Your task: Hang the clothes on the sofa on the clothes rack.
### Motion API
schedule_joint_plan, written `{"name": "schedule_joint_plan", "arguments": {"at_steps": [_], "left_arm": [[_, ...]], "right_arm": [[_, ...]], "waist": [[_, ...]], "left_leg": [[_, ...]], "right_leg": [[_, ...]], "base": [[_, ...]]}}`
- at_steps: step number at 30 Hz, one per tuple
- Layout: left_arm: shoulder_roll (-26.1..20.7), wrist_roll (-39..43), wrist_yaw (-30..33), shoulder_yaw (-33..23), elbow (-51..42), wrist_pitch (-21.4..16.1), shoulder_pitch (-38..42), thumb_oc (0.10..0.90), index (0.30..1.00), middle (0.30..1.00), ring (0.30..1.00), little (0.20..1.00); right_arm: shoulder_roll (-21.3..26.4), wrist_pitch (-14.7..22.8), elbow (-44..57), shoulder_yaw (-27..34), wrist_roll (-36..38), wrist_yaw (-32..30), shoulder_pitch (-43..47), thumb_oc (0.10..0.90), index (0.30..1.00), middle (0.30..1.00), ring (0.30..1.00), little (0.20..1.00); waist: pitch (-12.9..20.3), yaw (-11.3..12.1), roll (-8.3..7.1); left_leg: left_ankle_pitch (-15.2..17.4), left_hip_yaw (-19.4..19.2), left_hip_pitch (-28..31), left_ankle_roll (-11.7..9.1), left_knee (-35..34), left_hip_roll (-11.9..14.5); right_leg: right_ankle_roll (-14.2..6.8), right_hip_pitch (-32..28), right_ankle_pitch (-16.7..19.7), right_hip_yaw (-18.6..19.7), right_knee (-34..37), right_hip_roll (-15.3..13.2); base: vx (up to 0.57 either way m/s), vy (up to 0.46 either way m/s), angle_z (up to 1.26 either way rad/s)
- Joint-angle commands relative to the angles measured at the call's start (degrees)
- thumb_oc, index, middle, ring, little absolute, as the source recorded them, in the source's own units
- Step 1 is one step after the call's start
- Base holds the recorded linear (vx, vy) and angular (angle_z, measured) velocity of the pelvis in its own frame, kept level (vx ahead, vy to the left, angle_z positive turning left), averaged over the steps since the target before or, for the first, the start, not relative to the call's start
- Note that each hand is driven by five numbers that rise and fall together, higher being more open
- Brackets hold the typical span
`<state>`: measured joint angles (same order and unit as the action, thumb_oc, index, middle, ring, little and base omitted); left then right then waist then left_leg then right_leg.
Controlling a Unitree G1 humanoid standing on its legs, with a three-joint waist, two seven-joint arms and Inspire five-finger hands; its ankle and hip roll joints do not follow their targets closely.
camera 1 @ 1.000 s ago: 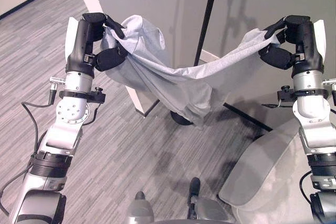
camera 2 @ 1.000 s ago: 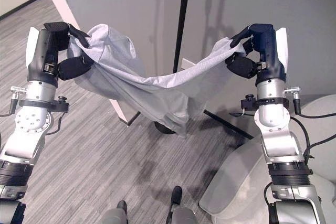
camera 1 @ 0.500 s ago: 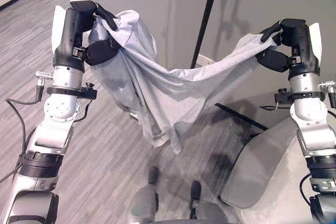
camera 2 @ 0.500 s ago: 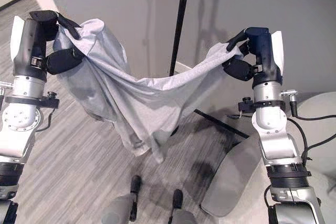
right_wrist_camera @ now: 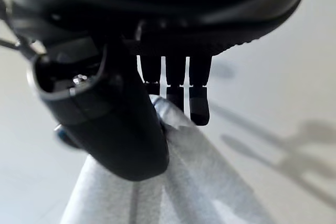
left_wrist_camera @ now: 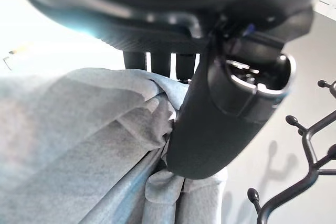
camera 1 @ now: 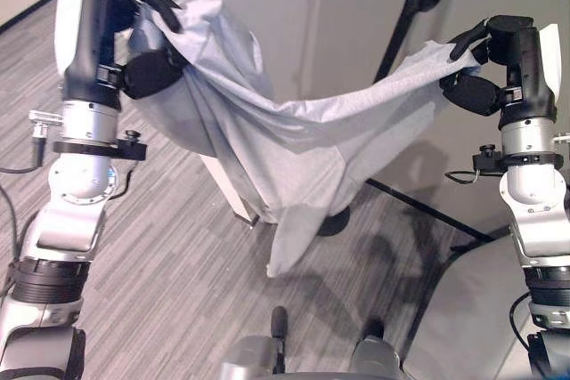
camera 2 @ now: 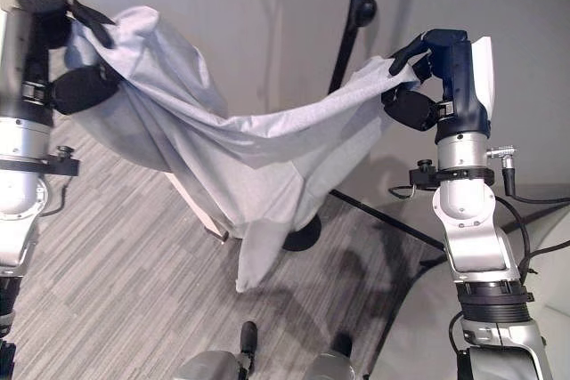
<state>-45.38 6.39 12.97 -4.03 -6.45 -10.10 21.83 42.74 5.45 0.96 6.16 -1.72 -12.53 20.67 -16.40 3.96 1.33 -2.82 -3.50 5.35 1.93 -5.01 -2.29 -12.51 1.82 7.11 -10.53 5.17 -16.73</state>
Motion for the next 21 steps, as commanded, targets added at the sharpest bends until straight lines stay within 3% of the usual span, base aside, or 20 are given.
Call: {"name": "schedule_joint_plan", "arguments": {"at_steps": [1, 7, 14, 16, 17, 20, 21], "left_arm": [[-2.26, 1.02, 2.05, -6.31, -6.43, -7.66, 1.75, 0.4, 0.3, 0.3, 0.3, 0.3], [-0.92, 4.49, -0.28, -6.86, -7.93, -8.52, -0.16, 0.4, 0.3, 0.3, 0.3, 0.3], [-1.08, 13.37, -5.79, -9.33, -9.08, -9.89, -3.77, 0.4, 0.3, 0.3, 0.3, 0.3], [-2.21, 16.87, -9.1, -10.86, -9.41, -10.43, -5.95, 0.4, 0.3, 0.3, 0.3, 0.3], [-3.93, 22.25, -14.79, -14.03, -10.34, -10.57, -9.69, 0.4, 0.3, 0.3, 0.3, 0.3], [-4.57, 24.56, -17.08, -15.82, -10.61, -10.84, -11.82, 0.4, 0.3, 0.3, 0.3, 0.3], [-4.8, 34.5, -27.81, -22.83, -11.57, -10.21, -19.29, 0.4, 0.3, 0.3, 0.3, 0.3]], "right_arm": [[3.83, 5.58, 5.36, 5.67, 0.42, -2.95, 3.67, 0.4, 0.3, 0.3, 0.3, 0.3], [3.96, 7.14, 6.74, 7.64, 2.61, -0.97, 0.09, 0.4, 0.3, 0.3, 0.3, 0.3], [4.53, 9.64, 7.72, 9.87, 10.23, 4.02, -3.32, 0.4, 0.3, 0.3, 0.3, 0.3], [5.49, 10.58, 8.44, 10.74, 13.34, 7.1, -4.94, 0.4, 0.3, 0.3, 0.3, 0.3], [6.21, 11.53, 9.42, 12.52, 19.1, 12.54, -7.06, 0.4, 0.3, 0.3, 0.3, 0.3], [6.72, 12.39, 9.92, 13.05, 21.79, 14.79, -8.02, 0.4, 0.3, 0.3, 0.3, 0.3], [6.24, 12.69, 11.24, 16.76, 33.35, 24.6, -11.96, 0.4, 0.3, 0.3, 0.3, 0.3]], "waist": [[7.7, -0.8, -1.14], [9.7, -1.52, -1.25], [10.25, -2.1, -1.03], [10.35, -2.11, -1.02], [10.65, -2.12, -0.93], [10.75, -2.15, -0.9], [11.23, -1.84, -0.79]], "left_leg": [[6.09, -1.01, 0.46, -4.73, 0.13, 3.69], [5.48, -1.02, 1.7, -7.06, 0.01, 7.12], [5.42, -1.52, 2.8, -7.97, 0.01, 8.36], [5.43, -1.66, 3.05, -8.1, 0.01, 8.52], [5.58, -1.87, 3.32, -8.16, 0.01, 8.63], [5.61, -2.04, 3.48, -8.26, 0.01, 8.72], [5.71, -2.49, 3.58, -8.47, 0.01, 8.95]], "right_leg": [[1.6, -5.88, -4.63, -1.33, -0.55, 3.41], [2.77, -8.54, -7.11, -1.86, -0.17, 6.48], [3.31, -10.29, -8.66, -2.23, -0.17, 7.57], [3.41, -10.62, -8.91, -2.2, -0.17, 7.75], [3.43, -10.88, -9.13, -2.17, -0.17, 7.87], [3.42, -10.94, -9.07, -2.19, -0.17, 7.9], [3.27, -10.93, -9.04, -2.17, -0.17, 7.85]], "base": [[0.1, -0.193, 0.14], [0.08, -0.155, -0.13], [0.02, -0.054, -0.05], [0.0, 0.0, 0.0], [0.0, 0.0, 0.0], [0.0, 0.0, 0.0], [-0.02, -0.013, -0.04]]}}
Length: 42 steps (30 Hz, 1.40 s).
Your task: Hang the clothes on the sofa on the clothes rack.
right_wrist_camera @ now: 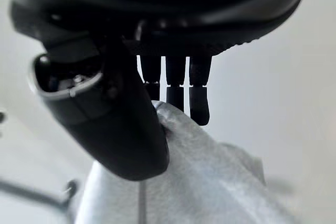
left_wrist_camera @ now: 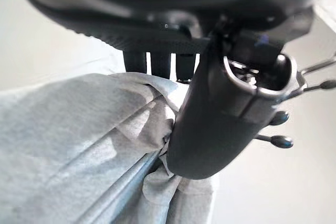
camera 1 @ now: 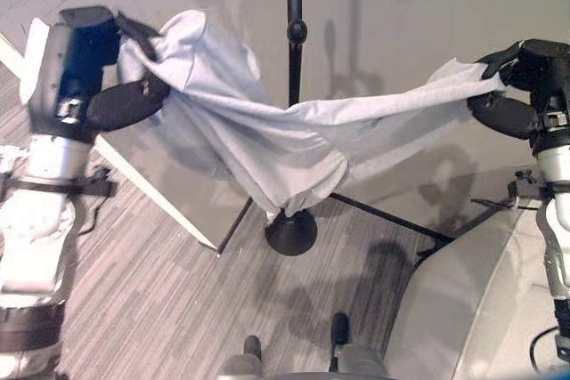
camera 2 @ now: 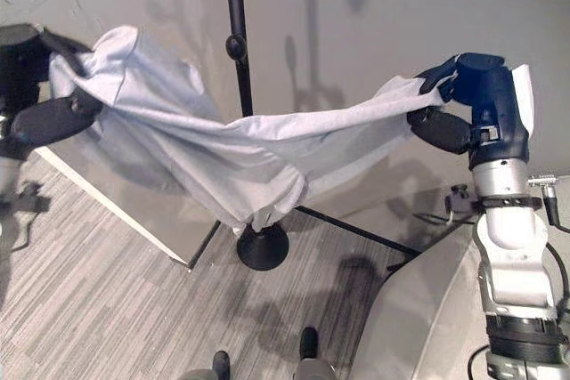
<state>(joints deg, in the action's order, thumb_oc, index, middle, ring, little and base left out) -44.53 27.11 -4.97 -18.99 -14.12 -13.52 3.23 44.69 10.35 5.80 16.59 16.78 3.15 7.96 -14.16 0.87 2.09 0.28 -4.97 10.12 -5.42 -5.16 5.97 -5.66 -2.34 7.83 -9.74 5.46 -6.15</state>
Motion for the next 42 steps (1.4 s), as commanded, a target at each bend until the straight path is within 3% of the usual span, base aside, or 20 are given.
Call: {"name": "schedule_joint_plan", "arguments": {"at_steps": [1, 4, 9, 10, 12, 14, 17, 23, 27, 28, 32, 37, 39, 42], "left_arm": [[-5.05, 15.01, -11.05, -9.33, -4.12, -7.18, -1.46, 0.4, 0.3, 0.3, 0.3, 0.3], [-3.02, 17.91, -12.92, -11.14, -5.21, -7.48, -1.68, 0.4, 0.3, 0.3, 0.3, 0.3], [-0.6, 20.95, -8.6, -9.93, -5.97, -10.61, 5.33, 0.4, 0.3, 0.3, 0.3, 0.3], [-3.67, 20.86, -4.51, -4.91, -3.52, -12.11, 13.46, 0.4, 0.3, 0.3, 0.3, 0.3], [-6.03, 20.78, -3.11, -2.71, -1.86, -12.66, 17.01, 0.4, 0.3, 0.3, 0.3, 0.3], [-10.61, 20.58, 0.08, 3.0, 3.76, -13.3, 25.56, 0.4, 0.3, 0.3, 0.3, 0.3], [-13.29, 20.14, 2.68, 7.69, 8.72, -13.98, 32.45, 0.4, 0.3, 0.3, 0.3, 0.3], [-22.16, 14.38, 11.86, 21.8, 26.88, -11.8, 48.9, 0.4, 0.3, 0.3, 0.3, 0.3], [-26.14, 6.51, 15.93, 31.77, 37.94, -8.75, 57.2, 0.4, 0.3, 0.3, 0.3, 0.3], [-25.87, 3.9, 16.87, 35.66, 40.77, -7.57, 60.34, 0.4, 0.3, 0.3, 0.3, 0.3], [-24.24, 0.29, 17.85, 39.29, 43.83, -5.84, 62.49, 0.4, 0.3, 0.3, 0.3, 0.3], [-19.15, -0.94, 16.95, 47.05, 51.36, -4.02, 69.18, 0.4, 0.3, 0.3, 0.3, 0.3], [-15.73, -2.73, 16.82, 53.47, 56.81, -2.91, 75.37, 0.4, 0.3, 0.3, 0.3, 0.3], [-12.16, -6.21, 17.46, 58.35, 62.44, -1.93, 80.19, 0.4, 0.3, 0.3, 0.3, 0.3]], "right_arm": [[3.89, 8.11, 6.69, 6.67, 16.39, 10.22, 0.47, 0.4, 0.3, 0.3, 0.3, 0.3], [3.38, 8.11, 6.95, 7.08, 19.34, 11.95, 0.95, 0.4, 0.3, 0.3, 0.3, 0.3], [3.1, 11.55, 5.29, 6.2, 21.85, 6.35, 8.05, 0.4, 0.3, 0.3, 0.3, 0.3], [6.24, 12.93, 2.14, 3.31, 19.44, -0.48, 15.81, 0.4, 0.3, 0.3, 0.3, 0.3], [8.42, 13.64, 0.37, 2.35, 18.81, -3.07, 18.99, 0.4, 0.3, 0.3, 0.3, 0.3], [12.72, 13.71, -4.38, -1.65, 17.22, -7.81, 26.83, 0.4, 0.3, 0.3, 0.3, 0.3], [15.02, 13.56, -8.28, -6.21, 15.71, -11.07, 33.58, 0.4, 0.3, 0.3, 0.3, 0.3], [21.67, 7.63, -22.14, -21.87, 8.49, -18.2, 51.55, 0.4, 0.3, 0.3, 0.3, 0.3], [21.27, 5.22, -32.56, -33.54, 8.2, -18.13, 61.36, 0.4, 0.3, 0.3, 0.3, 0.3], [20.32, 4.85, -35.31, -36.76, 8.83, -17.8, 64.24, 0.4, 0.3, 0.3, 0.3, 0.3], [18.45, 3.27, -39.17, -40.36, 8.9, -17.64, 67.23, 0.4, 0.3, 0.3, 0.3, 0.3], [14.29, 0.59, -47.6, -47.59, 7.52, -16.31, 73.26, 0.4, 0.3, 0.3, 0.3, 0.3], [12.03, -1.32, -55.31, -52.58, 6.49, -15.81, 78.12, 0.4, 0.3, 0.3, 0.3, 0.3], [9.37, -2.61, -61.87, -56.4, 4.05, -15.91, 81.68, 0.4, 0.3, 0.3, 0.3, 0.3]], "waist": [[9.31, 1.29, -1.57], [9.69, 1.31, -1.58], [10.67, 1.5, -1.55], [11.27, 1.48, -1.29], [11.46, 1.48, -1.23], [11.74, 1.51, -0.96], [11.73, 1.66, -0.81], [12.26, 2.06, -0.43], [12.07, 2.48, -0.49], [11.8, 2.5, -0.41], [11.5, 2.85, -0.9], [10.98, 2.99, -1.5], [10.34, 2.94, -1.81], [9.74, 2.84, -2.01]], "left_leg": [[2.75, -1.13, -1.1, -1.17, 0.16, 0.77], [2.92, -1.34, -0.88, -1.24, 0.16, 0.94], [3.08, -1.24, -0.33, -1.37, 0.16, 0.98], [3.12, -1.22, -0.15, -1.61, 0.16, 1.01], [3.1, -1.22, -0.11, -1.76, 0.16, 1.1], [2.97, -1.04, -0.16, -2.11, 0.19, 1.1], [2.83, -0.85, -0.24, -2.27, 0.21, 1.03], [2.39, -0.55, -0.33, -2.63, 0.17, 0.69], [2.06, -0.54, -0.55, -2.62, 0.16, 0.79], [1.87, -0.5, -0.76, -2.62, 0.16, 0.77], [1.71, -0.5, -1.2, -2.63, 0.16, 0.86], [1.39, -0.4, -2.28, -2.77, 0.16, 0.93], [1.1, -0.18, -3.07, -2.78, 0.16, 0.98], [0.74, 0.04, -4.11, -2.8, 0.16, 1.06]], "right_leg": [[-3.57, -6.83, -9.81, -2.94, -0.46, -2.77], [-3.54, -6.92, -9.9, -2.86, -0.46, -2.81], [-3.29, -7.66, -10.24, -2.85, -0.46, -2.9], [-3.38, -8.12, -10.4, -3.07, -0.46, -2.94], [-3.47, -8.32, -10.47, -3.29, -0.46, -2.96], [-3.64, -8.65, -10.46, -3.62, -0.46, -3.03], [-3.76, -8.87, -10.39, -3.94, -0.46, -3.17], [-4.17, -9.39, -9.92, -4.96, -0.46, -3.58], [-4.29, -9.21, -9.65, -5.55, -0.46, -3.71], [-4.28, -9.0, -9.53, -5.78, -0.46, -3.71], [-4.29, -8.7, -9.56, -6.14, -0.46, -3.7], [-4.46, -7.88, -9.37, -6.53, -0.46, -3.63], [-4.6, -7.06, -9.06, -6.41, -0.46, -3.64], [-4.79, -6.0, -8.79, -6.39, -0.46, -3.63]], "base": [[-0.02, -0.013, -0.12], [0.0, -0.008, -0.08], [0.01, -0.008, 0.0], [0.02, -0.032, 0.01], [0.02, -0.017, 0.08], [0.03, -0.009, 0.15], [0.03, 0.001, 0.11], [0.03, 0.004, 0.1], [0.01, 0.003, 0.04], [0.01, -0.003, 0.05], [0.02, 0.0, 0.13], [0.02, -0.001, 0.08], [-0.01, -0.006, 0.06], [-0.01, -0.002, 0.13]]}}
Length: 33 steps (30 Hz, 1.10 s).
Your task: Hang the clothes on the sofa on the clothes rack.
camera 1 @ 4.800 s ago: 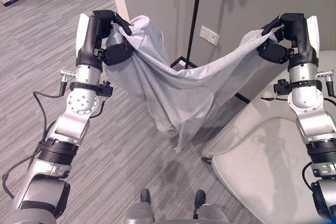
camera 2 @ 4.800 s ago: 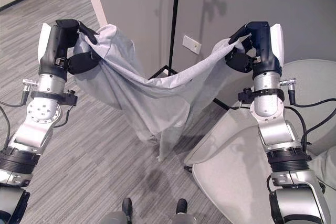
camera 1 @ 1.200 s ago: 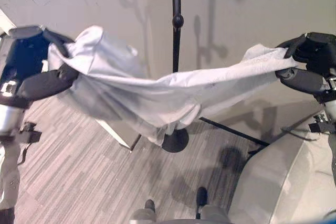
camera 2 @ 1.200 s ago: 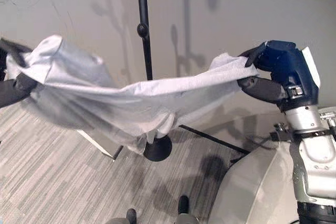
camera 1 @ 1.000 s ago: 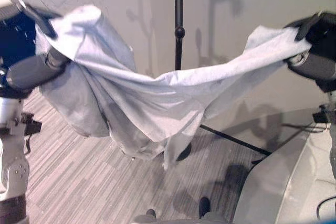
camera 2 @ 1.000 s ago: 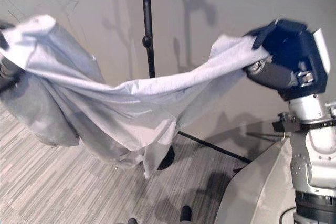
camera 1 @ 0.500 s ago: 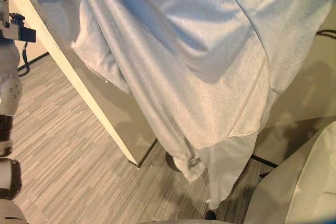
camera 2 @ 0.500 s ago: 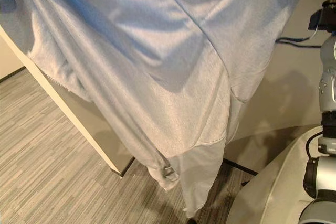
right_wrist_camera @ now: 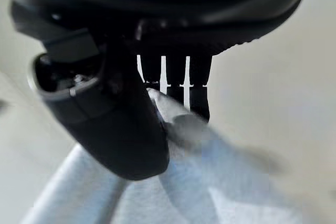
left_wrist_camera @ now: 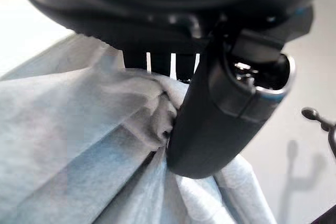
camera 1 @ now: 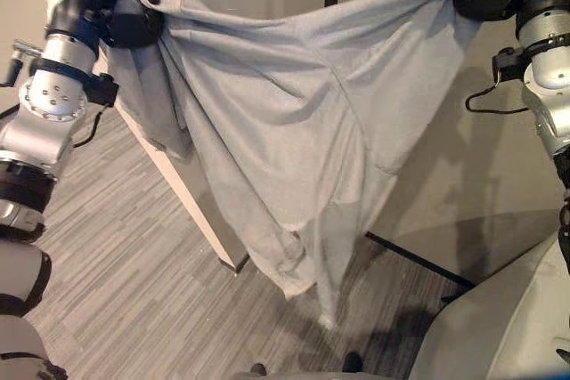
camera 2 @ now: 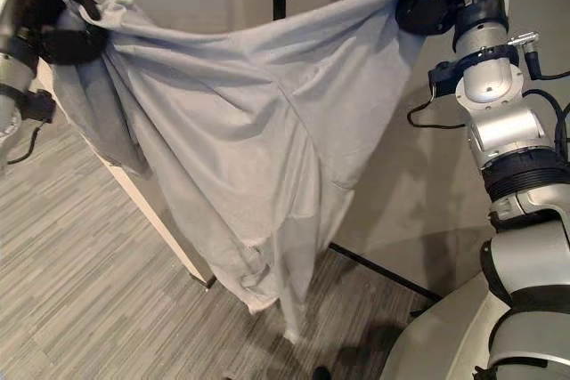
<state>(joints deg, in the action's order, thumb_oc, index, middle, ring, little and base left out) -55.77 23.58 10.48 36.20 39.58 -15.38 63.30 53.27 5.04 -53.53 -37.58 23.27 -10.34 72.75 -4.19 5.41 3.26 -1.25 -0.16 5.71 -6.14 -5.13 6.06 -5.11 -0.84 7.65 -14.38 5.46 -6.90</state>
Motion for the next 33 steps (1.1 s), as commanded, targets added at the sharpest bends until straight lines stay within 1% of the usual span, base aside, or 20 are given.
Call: {"name": "schedule_joint_plan", "arguments": {"at_steps": [1, 3, 4, 7, 9, 13, 14, 16, 17, 18, 19, 21, 24, 26, 27, 28, 29, 30, 31, 33], "left_arm": [[-0.84, -2.6, 1.96, 3.42, 9.06, -0.18, 20.54, 0.4, 0.3, 0.3, 0.3, 0.3], [1.96, -5.05, 2.88, 6.89, 14.12, 0.72, 24.61, 0.4, 0.3, 0.3, 0.3, 0.3], [2.38, -5.72, 3.39, 8.37, 15.9, 0.87, 26.67, 0.4, 0.3, 0.3, 0.3, 0.3], [2.75, -5.71, 3.82, 9.49, 17.78, 1.07, 28.97, 0.4, 0.3, 0.3, 0.3, 0.3], [2.66, -6.97, 4.09, 11.5, 20.19, 1.5, 31.51, 0.4, 0.3, 0.3, 0.3, 0.3], [3.0, -8.02, 4.43, 12.04, 22.13, 2.18, 32.19, 0.4, 0.3, 0.3, 0.3, 0.3], [3.86, -9.54, 4.37, 12.82, 23.92, 2.83, 32.08, 0.4, 0.3, 0.3, 0.3, 0.3], [5.18, -10.84, 4.2, 13.28, 25.77, 3.39, 31.8, 0.4, 0.3, 0.3, 0.3, 0.3], [5.2, -10.84, 4.2, 13.27, 25.81, 3.37, 31.81, 0.4, 0.3, 0.3, 0.3, 0.3], [5.83, -12.09, 3.97, 13.53, 26.83, 3.74, 31.42, 0.4, 0.3, 0.3, 0.3, 0.3], [6.07, -12.96, 3.8, 13.71, 27.33, 3.83, 31.05, 0.4, 0.3, 0.3, 0.3, 0.3], [6.04, -13.12, 4.05, 13.59, 27.63, 3.82, 30.97, 0.4, 0.3, 0.3, 0.3, 0.3], [3.79, -11.8, 4.65, 11.58, 25.25, 3.35, 29.41, 0.4, 0.3, 0.3, 0.3, 0.3], [-0.26, -10.27, 5.76, 7.78, 17.9, 2.61, 26.38, 0.4, 0.3, 0.3, 0.3, 0.3], [-0.26, -10.28, 5.77, 7.76, 17.87, 2.62, 26.34, 0.4, 0.3, 0.3, 0.3, 0.3], [-4.94, -8.79, 7.31, 2.5, 7.36, 1.44, 21.34, 0.4, 0.3, 0.3, 0.3, 0.3], [-5.0, -8.9, 7.37, 2.24, 7.02, 1.57, 20.92, 0.4, 0.3, 0.3, 0.3, 0.3], [-6.44, -8.6, 7.4, 0.91, 3.49, 0.94, 19.53, 0.4, 0.3, 0.3, 0.3, 0.3], [-9.12, -8.73, 7.76, -2.2, -1.87, 0.23, 15.94, 0.4, 0.3, 0.3, 0.3, 0.3], [-11.39, -8.9, 7.19, -4.34, -6.21, -0.21, 12.76, 0.4, 0.3, 0.3, 0.3, 0.3]], "right_arm": [[0.78, 2.82, -2.84, -2.39, -2.37, -2.35, 17.23, 0.4, 0.3, 0.3, 0.3, 0.3], [-1.07, 1.42, -7.23, -5.2, -4.52, -3.09, 20.25, 0.4, 0.3, 0.3, 0.3, 0.3], [-1.56, 1.4, -8.44, -6.02, -4.76, -3.47, 21.39, 0.4, 0.3, 0.3, 0.3, 0.3], [-2.09, 1.24, -9.42, -6.42, -3.79, -3.94, 23.19, 0.4, 0.3, 0.3, 0.3, 0.3], [-2.33, 1.09, -10.58, -8.14, -4.29, -3.92, 25.01, 0.4, 0.3, 0.3, 0.3, 0.3], [-2.44, -0.39, -12.91, -10.9, -7.26, -3.46, 25.99, 0.4, 0.3, 0.3, 0.3, 0.3], [-3.07, -1.34, -15.31, -12.03, -10.12, -3.14, 25.67, 0.4, 0.3, 0.3, 0.3, 0.3], [-3.93, -2.53, -17.2, -12.96, -13.17, -3.08, 25.4, 0.4, 0.3, 0.3, 0.3, 0.3], [-3.94, -2.52, -17.23, -12.99, -13.19, -3.07, 25.43, 0.4, 0.3, 0.3, 0.3, 0.3], [-3.96, -3.68, -18.69, -16.04, -19.4, -2.25, 25.2, 0.4, 0.3, 0.3, 0.3, 0.3], [-3.92, -4.05, -18.85, -16.5, -20.78, -2.41, 25.03, 0.4, 0.3, 0.3, 0.3, 0.3], [-3.85, -3.86, -18.5, -16.43, -21.02, -2.82, 24.78, 0.4, 0.3, 0.3, 0.3, 0.3], [-2.51, -2.94, -14.48, -13.86, -17.68, -3.96, 23.47, 0.4, 0.3, 0.3, 0.3, 0.3], [0.25, -1.87, -6.58, -9.97, -14.7, -4.96, 20.48, 0.4, 0.3, 0.3, 0.3, 0.3], [0.25, -1.88, -6.55, -9.96, -14.7, -4.97, 20.45, 0.4, 0.3, 0.3, 0.3, 0.3], [4.23, 0.18, 4.49, -4.47, -11.4, -5.44, 15.14, 0.4, 0.3, 0.3, 0.3, 0.3], [4.29, 0.05, 4.84, -4.21, -11.51, -5.49, 14.73, 0.4, 0.3, 0.3, 0.3, 0.3], [5.84, 1.52, 9.2, -1.99, -8.98, -5.62, 12.83, 0.4, 0.3, 0.3, 0.3, 0.3], [8.4, 3.86, 15.71, 3.9, -4.56, -5.26, 7.05, 0.4, 0.3, 0.3, 0.3, 0.3], [10.35, 5.89, 20.85, 9.3, 0.25, -3.47, 0.9, 0.4, 0.3, 0.3, 0.3, 0.3]], "waist": [[-0.25, -1.68, -3.22], [-0.84, -1.88, -3.35], [-1.0, -1.9, -3.37], [-1.18, -1.96, -3.45], [-1.34, -2.13, -3.4], [-1.5, -2.34, -3.4], [-1.59, -2.49, -3.38], [-1.83, -2.7, -3.37], [-1.83, -2.69, -3.36], [-2.34, -2.85, -3.36], [-2.39, -3.05, -3.33], [-2.47, -3.15, -3.31], [-2.87, -3.41, -3.17], [-3.03, -3.58, -3.02], [-2.96, -3.59, -3.03], [-3.33, -3.75, -2.83], [-3.14, -3.77, -2.87], [-3.13, -3.94, -2.72], [-2.9, -4.21, -2.45], [-2.57, -4.38, -2.36]], "left_leg": [[2.24, -4.75, 0.17, -2.08, 0.13, 0.96], [1.79, -4.68, -1.09, -2.16, 0.13, 1.0], [1.58, -4.66, -1.91, -2.2, 0.13, 0.98], [1.3, -4.58, -3.12, -2.22, 0.13, 0.95], [1.07, -4.46, -4.05, -2.11, 0.13, 0.8], [1.18, -4.42, -4.26, -1.94, 0.13, 0.56], [1.28, -4.53, -4.08, -1.86, 0.13, 0.5], [1.36, -4.57, -3.99, -1.79, 0.13, 0.43], [1.36, -4.58, -3.98, -1.79, 0.13, 0.43], [1.41, -4.61, -3.97, -1.77, 0.13, 0.44], [1.25, -4.61, -4.42, -1.74, 0.13, 0.41], [1.24, -4.68, -4.55, -1.74, 0.13, 0.42], [1.2, -4.97, -4.93, -1.72, 0.13, 0.47], [1.42, -5.28, -4.68, -1.7, 0.13, 0.56], [1.4, -5.27, -4.74, -1.7, 0.13, 0.55], [1.99, -5.53, -4.19, -1.66, 0.13, 0.67], [1.8, -5.51, -4.37, -1.62, 0.13, 0.62], [1.96, -5.61, -4.25, -1.57, 0.13, 0.69], [2.37, -5.97, -3.47, -1.51, 0.13, 0.8], [2.76, -6.25, -2.48, -1.58, 0.13, 0.9]], "right_leg": [[-5.34, -7.38, -8.6, -1.76, -0.46, -2.89], [-5.57, -5.85, -8.15, -1.5, -0.46, -2.8], [-5.64, -5.03, -8.04, -1.32, -0.46, -2.72], [-5.7, -3.77, -7.81, -0.99, -0.46, -2.67], [-5.81, -2.73, -7.51, -0.59, -0.46, -2.62], [-5.87, -2.38, -7.36, -0.19, -0.46, -2.76], [-5.89, -2.5, -7.38, -0.09, -0.46, -2.79], [-5.9, -2.49, -7.37, 0.03, -0.46, -2.85], [-5.9, -2.49, -7.37, 0.04, -0.46, -2.85], [-5.94, -2.38, -7.39, 0.1, -0.46, -2.87], [-5.96, -1.87, -7.25, 0.18, -0.46, -2.9], [-5.97, -1.66, -7.21, 0.21, -0.46, -2.88], [-5.92, -1.03, -7.08, 0.61, -0.46, -2.88], [-5.72, -1.06, -7.21, 0.95, -0.46, -2.82], [-5.72, -1.0, -7.2, 0.95, -0.46, -2.83], [-5.52, -1.38, -7.68, 1.25, -0.46, -2.67], [-5.51, -1.21, -7.53, 1.25, -0.46, -2.72], [-5.42, -1.3, -7.69, 1.29, -0.46, -2.69], [-5.25, -1.95, -8.08, 1.4, -0.46, -2.61], [-5.2, -2.83, -8.43, 1.36, -0.46, -2.54]], "base": [[-0.01, 0.0, 0.16], [-0.01, -0.001, 0.08], [0.0, 0.0, 0.0], [-0.01, 0.009, 0.04], [0.0, 0.004, -0.02], [0.02, 0.012, -0.06], [0.02, 0.011, -0.09], [0.01, 0.01, -0.12], [-0.01, 0.003, -0.13], [-0.02, 0.002, -0.11], [-0.02, 0.001, -0.08], [-0.01, -0.001, -0.06], [0.0, -0.002, -0.15], [0.03, -0.001, -0.09], [0.06, -0.012, -0.09], [0.04, -0.012, -0.06], [0.06, -0.02, -0.07], [0.06, -0.017, -0.05], [0.09, -0.029, -0.03], [0.08, -0.027, -0.01]]}}
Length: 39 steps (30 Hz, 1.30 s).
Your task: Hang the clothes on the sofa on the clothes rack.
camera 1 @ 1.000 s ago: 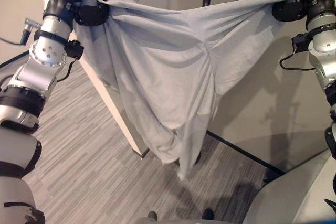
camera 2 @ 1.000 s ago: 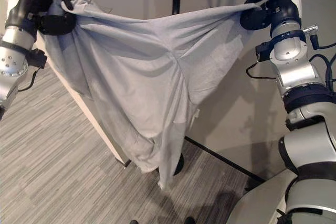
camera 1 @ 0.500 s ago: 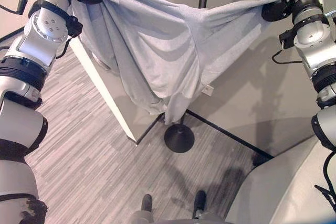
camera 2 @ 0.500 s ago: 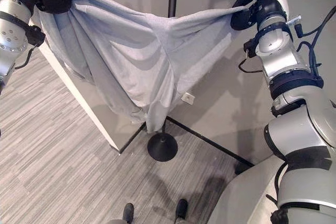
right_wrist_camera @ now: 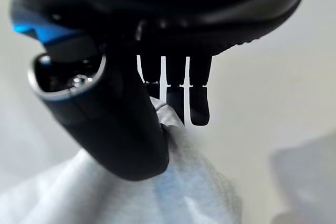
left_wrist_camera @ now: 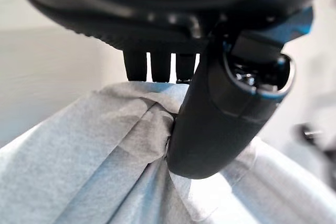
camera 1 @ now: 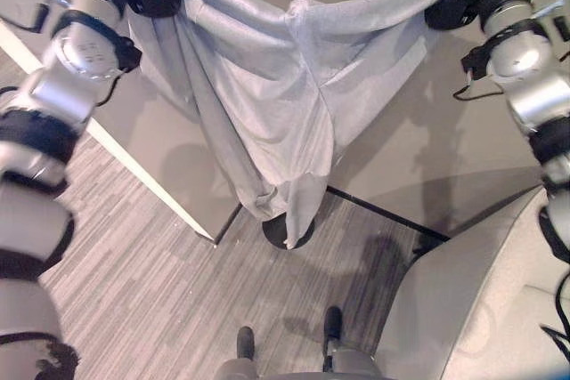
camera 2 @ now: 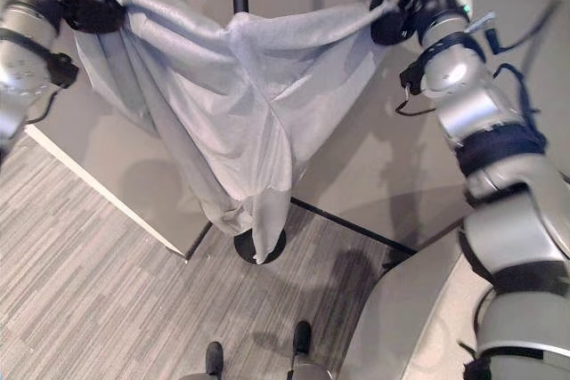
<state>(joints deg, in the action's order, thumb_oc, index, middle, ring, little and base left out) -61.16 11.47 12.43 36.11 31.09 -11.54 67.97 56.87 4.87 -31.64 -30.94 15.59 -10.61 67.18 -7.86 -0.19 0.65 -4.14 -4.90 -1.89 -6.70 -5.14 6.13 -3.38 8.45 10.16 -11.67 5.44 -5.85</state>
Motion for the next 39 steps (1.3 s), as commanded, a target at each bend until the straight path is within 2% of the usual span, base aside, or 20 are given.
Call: {"name": "schedule_joint_plan", "arguments": {"at_steps": [1, 3, 7, 8, 15, 21, 22, 25, 26, 29, 33, 34, 35, 39], "left_arm": [[-6.87, 3.32, 4.97, -5.0, 1.03, -4.27, 7.04, 0.4, 0.3, 0.3, 0.3, 0.3], [-7.87, 2.0, 4.39, -4.92, -0.87, -4.18, 6.05, 0.4, 0.3, 0.3, 0.3, 0.3], [-8.65, 0.19, 4.19, -4.28, -1.26, -3.78, 5.82, 0.4, 0.3, 0.3, 0.3, 0.3], [-8.34, -1.28, 4.45, -3.82, -0.43, -3.16, 5.77, 0.4, 0.3, 0.3, 0.3, 0.3], [-7.42, 1.65, 5.45, -2.08, 1.23, -3.99, 9.69, 0.4, 0.3, 0.3, 0.3, 0.3], [-7.4, 5.06, 6.15, 3.24, 4.91, -5.01, 18.47, 0.4, 0.3, 0.3, 0.3, 0.3], [-6.55, 7.32, 6.31, 6.24, 9.35, -5.03, 23.46, 0.4, 0.3, 0.3, 0.3, 0.3], [-4.09, 8.79, 6.86, 11.23, 18.15, -4.41, 30.75, 0.4, 0.3, 0.3, 0.3, 0.3], [0.24, 12.36, 6.35, 14.58, 27.44, -3.48, 36.68, 0.4, 0.3, 0.3, 0.3, 0.3], [4.04, 4.86, 6.4, 21.3, 35.6, -0.63, 41.45, 0.4, 0.3, 0.3, 0.3, 0.3], [7.97, 1.4, 5.95, 19.92, 38.33, 0.67, 38.29, 0.4, 0.3, 0.3, 0.3, 0.3], [9.46, 0.49, 5.38, 17.5, 39.53, 0.96, 34.57, 0.4, 0.3, 0.3, 0.3, 0.3], [10.38, 0.37, 5.2, 16.4, 40.15, 1.17, 33.11, 0.4, 0.3, 0.3, 0.3, 0.3], [11.44, -2.53, 5.15, 14.04, 41.67, 1.83, 28.27, 0.4, 0.3, 0.3, 0.3, 0.3]], "right_arm": [[7.69, 6.88, 0.08, 4.08, 9.43, -2.53, 4.49, 0.4, 0.3, 0.3, 0.3, 0.3], [8.7, 6.94, 0.94, 5.86, 10.33, -1.24, 1.42, 0.4, 0.3, 0.3, 0.3, 0.3], [9.62, 6.01, 0.83, 5.29, 8.57, -0.53, 0.51, 0.4, 0.3, 0.3, 0.3, 0.3], [9.56, 5.85, -0.01, 4.36, 8.09, -0.2, 0.8, 0.4, 0.3, 0.3, 0.3, 0.3], [8.44, 8.22, 0.23, 2.3, 14.81, -0.73, 7.03, 0.4, 0.3, 0.3, 0.3, 0.3], [9.51, 9.45, -4.51, -3.04, 18.47, -2.01, 18.03, 0.4, 0.3, 0.3, 0.3, 0.3], [8.86, 9.2, -9.46, -7.28, 19.46, -2.67, 25.02, 0.4, 0.3, 0.3, 0.3, 0.3], [5.9, 8.18, -18.54, -13.6, 20.5, -3.25, 33.97, 0.4, 0.3, 0.3, 0.3, 0.3], [2.31, 5.8, -27.87, -19.53, 17.52, -4.63, 41.66, 0.4, 0.3, 0.3, 0.3, 0.3], [-2.28, 1.84, -36.58, -27.36, 5.9, -5.12, 45.66, 0.4, 0.3, 0.3, 0.3, 0.3], [-5.59, -1.17, -39.05, -29.77, -4.7, -5.47, 43.38, 0.4, 0.3, 0.3, 0.3, 0.3], [-7.81, -3.05, -39.61, -31.61, -13.22, -3.91, 39.55, 0.4, 0.3, 0.3, 0.3, 0.3], [-8.6, -3.4, -39.66, -31.71, -15.39, -3.71, 38.04, 0.4, 0.3, 0.3, 0.3, 0.3], [-11.39, -5.26, -40.98, -33.23, -27.62, -2.98, 31.29, 0.4, 0.3, 0.3, 0.3, 0.3]], "waist": [[1.22, 1.11, 0.34], [1.38, 1.11, 0.44], [1.54, 1.15, 0.46], [1.59, 1.16, 0.47], [1.84, 0.88, 0.58], [2.75, 1.16, 0.36], [3.22, 1.31, 0.26], [3.67, 1.63, -0.02], [4.11, 1.82, -0.37], [4.15, 2.22, -0.68], [3.75, 2.42, -0.94], [2.73, 2.49, -1.09], [2.45, 2.42, -1.12], [0.09, 2.3, -0.98]], "left_leg": [[5.75, -1.66, 5.55, -1.07, 0.14, 0.89], [5.92, -1.85, 6.26, -1.18, 0.14, 1.02], [5.96, -2.07, 6.68, -1.34, 0.14, 1.2], [5.96, -2.24, 7.01, -1.48, 0.14, 1.31], [5.96, -2.54, 7.4, -1.78, 0.14, 1.64], [6.07, -2.42, 7.66, -1.96, 0.14, 1.51], [6.03, -2.43, 7.71, -2.05, 0.14, 1.48], [5.82, -2.32, 7.5, -2.2, 0.14, 1.56], [5.63, -2.02, 7.14, -2.33, 0.14, 1.63], [5.58, -1.73, 7.16, -2.34, 0.14, 1.76], [5.06, -1.14, 5.88, -2.06, 0.14, 1.56], [4.99, -0.97, 5.18, -1.85, 0.14, 1.52], [4.74, -0.77, 4.34, -1.73, 0.14, 1.4], [4.19, -0.42, 2.86, -1.36, 0.14, 1.27]], "right_leg": [[-6.9, -12.44, -11.04, -1.42, -0.44, -3.57], [-6.86, -13.1, -11.27, -1.45, -0.44, -3.47], [-6.84, -13.49, -11.34, -1.52, -0.44, -3.46], [-6.8, -13.72, -11.45, -1.59, -0.44, -3.28], [-6.77, -13.97, -11.79, -1.57, -0.44, -3.0], [-7.06, -14.44, -11.7, -1.98, -0.44, -3.01], [-7.17, -14.6, -11.64, -2.19, -0.44, -3.03], [-7.3, -14.45, -11.46, -2.37, -0.44, -3.02], [-7.45, -14.26, -11.42, -2.64, -0.44, -2.94], [-7.49, -14.34, -11.44, -2.79, -0.44, -2.84], [-7.45, -13.28, -11.06, -2.81, -0.44, -3.01], [-7.34, -12.54, -10.96, -2.58, -0.44, -2.99], [-7.23, -11.75, -10.73, -2.4, -0.44, -3.05], [-6.82, -10.33, -10.43, -1.87, -0.44, -3.07]], "base": [[0.05, -0.027, -0.01], [0.02, -0.014, -0.01], [0.0, 0.0, 0.0], [0.01, -0.015, -0.06], [0.0, -0.008, -0.03], [0.01, 0.002, 0.01], [0.05, 0.018, 0.04], [0.04, 0.013, 0.09], [0.04, -0.007, 0.07], [0.02, -0.002, 0.12], [-0.02, 0.008, -0.02], [-0.08, 0.011, -0.07], [-0.1, 0.007, -0.08], [-0.07, 0.004, 0.0]]}}
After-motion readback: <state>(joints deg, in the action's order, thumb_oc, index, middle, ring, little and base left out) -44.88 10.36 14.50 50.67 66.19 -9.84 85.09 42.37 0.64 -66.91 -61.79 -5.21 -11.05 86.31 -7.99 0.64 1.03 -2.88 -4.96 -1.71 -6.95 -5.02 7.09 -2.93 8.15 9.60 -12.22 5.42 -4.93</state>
